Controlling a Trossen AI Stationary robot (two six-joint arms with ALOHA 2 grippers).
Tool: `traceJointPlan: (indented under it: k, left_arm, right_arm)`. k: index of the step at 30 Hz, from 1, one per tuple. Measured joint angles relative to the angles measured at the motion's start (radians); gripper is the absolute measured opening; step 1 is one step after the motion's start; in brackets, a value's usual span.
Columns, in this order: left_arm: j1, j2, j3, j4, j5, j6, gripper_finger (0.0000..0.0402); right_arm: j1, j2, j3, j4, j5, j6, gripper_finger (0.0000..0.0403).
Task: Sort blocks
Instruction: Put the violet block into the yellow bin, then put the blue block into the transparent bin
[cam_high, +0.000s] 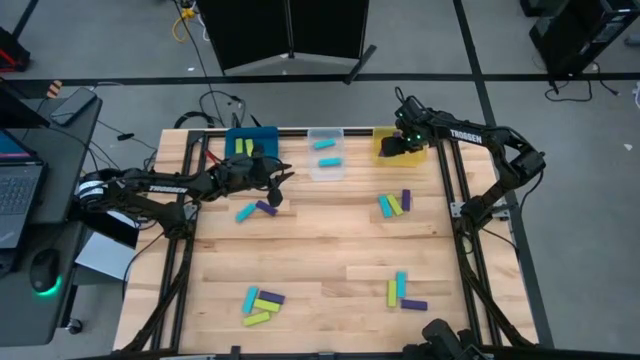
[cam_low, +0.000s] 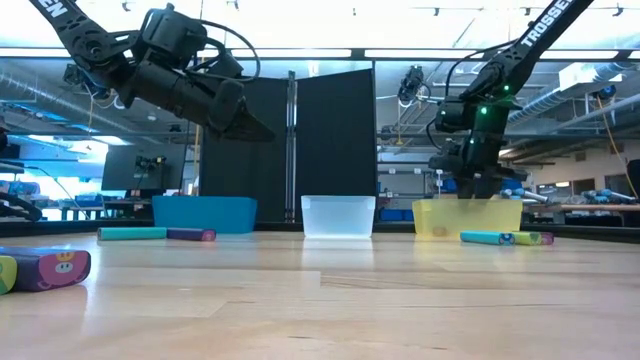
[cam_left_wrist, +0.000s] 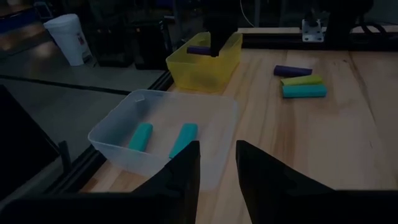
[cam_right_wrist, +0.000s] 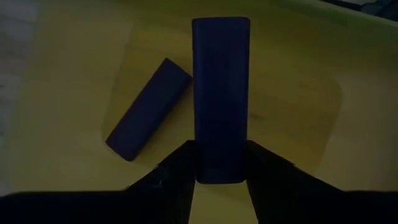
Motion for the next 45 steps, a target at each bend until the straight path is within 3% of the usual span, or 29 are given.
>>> traceJointPlan:
  k: [5,15,22,29,37,45]
  left_arm:
    - [0.0,0.0,0.0,-0.002,0.0,-0.003,0.0111]
    - [0.0,0.0,0.0,-0.002,0.0,-0.006,0.0111]
    - [0.0,0.0,0.0,-0.003,0.0,-0.007,0.0111]
    - [0.0,0.0,0.0,0.016,0.0,-0.003,0.0111]
    - [0.0,0.0,0.01,0.006,0.064,-0.005,0.011]
    - [0.0,-0.004,0.055,-0.166,0.239,-0.026,0.011]
  right_arm:
    - [-0.003,0.0,0.0,0.0,0.0,-0.028,0.0161]
    - [-0.002,-0.012,0.0,-0.004,0.019,-0.119,0.0165]
    - [0.027,-0.087,0.1,-0.154,0.024,-0.262,0.012]
    - [0.156,-0.147,0.051,-0.097,0.01,-0.329,0.0011]
    - [0.358,-0.179,-0.039,0.0,-0.051,-0.3,0.001]
    - [0.558,-0.182,-0.063,0.051,-0.104,-0.26,0.0017]
